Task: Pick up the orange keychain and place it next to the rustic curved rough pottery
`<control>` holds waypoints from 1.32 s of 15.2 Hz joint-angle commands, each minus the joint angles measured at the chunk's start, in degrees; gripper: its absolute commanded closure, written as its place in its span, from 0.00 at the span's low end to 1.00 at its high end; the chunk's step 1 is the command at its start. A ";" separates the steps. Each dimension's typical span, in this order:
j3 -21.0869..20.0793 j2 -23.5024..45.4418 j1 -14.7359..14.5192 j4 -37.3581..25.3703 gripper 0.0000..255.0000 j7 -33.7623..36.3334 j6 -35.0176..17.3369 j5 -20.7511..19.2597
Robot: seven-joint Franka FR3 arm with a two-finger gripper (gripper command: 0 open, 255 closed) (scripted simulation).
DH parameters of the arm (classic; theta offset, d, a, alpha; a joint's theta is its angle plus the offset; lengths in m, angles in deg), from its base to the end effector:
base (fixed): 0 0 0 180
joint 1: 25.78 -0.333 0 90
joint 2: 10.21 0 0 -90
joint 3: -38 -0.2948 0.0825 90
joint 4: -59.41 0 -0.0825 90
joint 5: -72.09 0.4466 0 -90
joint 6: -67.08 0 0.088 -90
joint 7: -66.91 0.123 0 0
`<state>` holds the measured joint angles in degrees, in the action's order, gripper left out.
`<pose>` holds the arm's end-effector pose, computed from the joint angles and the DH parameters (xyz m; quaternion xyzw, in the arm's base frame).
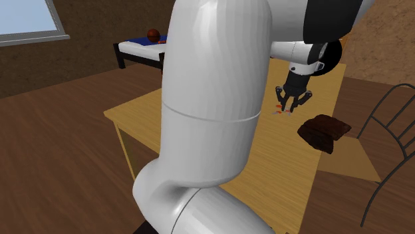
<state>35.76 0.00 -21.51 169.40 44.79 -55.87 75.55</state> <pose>0.6545 -0.0203 0.3367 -0.9867 -0.1583 -0.0296 0.0235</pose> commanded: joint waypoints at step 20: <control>-0.04 3.73 -0.05 3.71 0.00 -0.41 -7.45 0.15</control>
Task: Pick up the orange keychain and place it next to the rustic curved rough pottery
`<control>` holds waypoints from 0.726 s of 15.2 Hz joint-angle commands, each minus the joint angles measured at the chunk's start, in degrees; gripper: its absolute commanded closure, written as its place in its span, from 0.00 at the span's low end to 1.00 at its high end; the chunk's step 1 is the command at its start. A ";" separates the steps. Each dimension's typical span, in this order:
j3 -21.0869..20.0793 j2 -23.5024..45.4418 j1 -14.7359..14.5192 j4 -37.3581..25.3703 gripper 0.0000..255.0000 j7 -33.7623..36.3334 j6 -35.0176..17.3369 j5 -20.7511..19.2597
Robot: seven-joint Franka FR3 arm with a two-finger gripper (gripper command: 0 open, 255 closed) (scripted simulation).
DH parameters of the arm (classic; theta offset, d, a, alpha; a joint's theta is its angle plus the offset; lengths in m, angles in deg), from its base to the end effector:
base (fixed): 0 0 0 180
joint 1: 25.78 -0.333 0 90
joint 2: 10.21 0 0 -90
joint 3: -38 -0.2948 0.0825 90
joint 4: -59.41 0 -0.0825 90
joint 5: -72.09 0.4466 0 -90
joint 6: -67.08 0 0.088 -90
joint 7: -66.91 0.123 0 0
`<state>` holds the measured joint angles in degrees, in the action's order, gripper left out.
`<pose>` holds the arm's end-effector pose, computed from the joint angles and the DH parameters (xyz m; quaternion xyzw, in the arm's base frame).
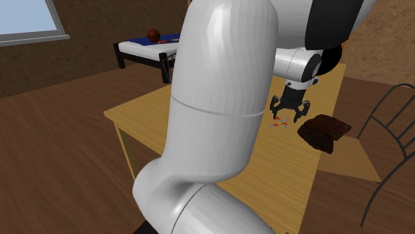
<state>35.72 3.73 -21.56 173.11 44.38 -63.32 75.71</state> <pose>0.6487 -0.0198 0.2734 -0.9867 -0.1583 -0.0298 0.0235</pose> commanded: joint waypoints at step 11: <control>0.14 -3.73 0.23 -2.62 0.00 0.03 6.36 -0.07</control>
<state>35.86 0.05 -21.32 170.49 44.39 -57.04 75.64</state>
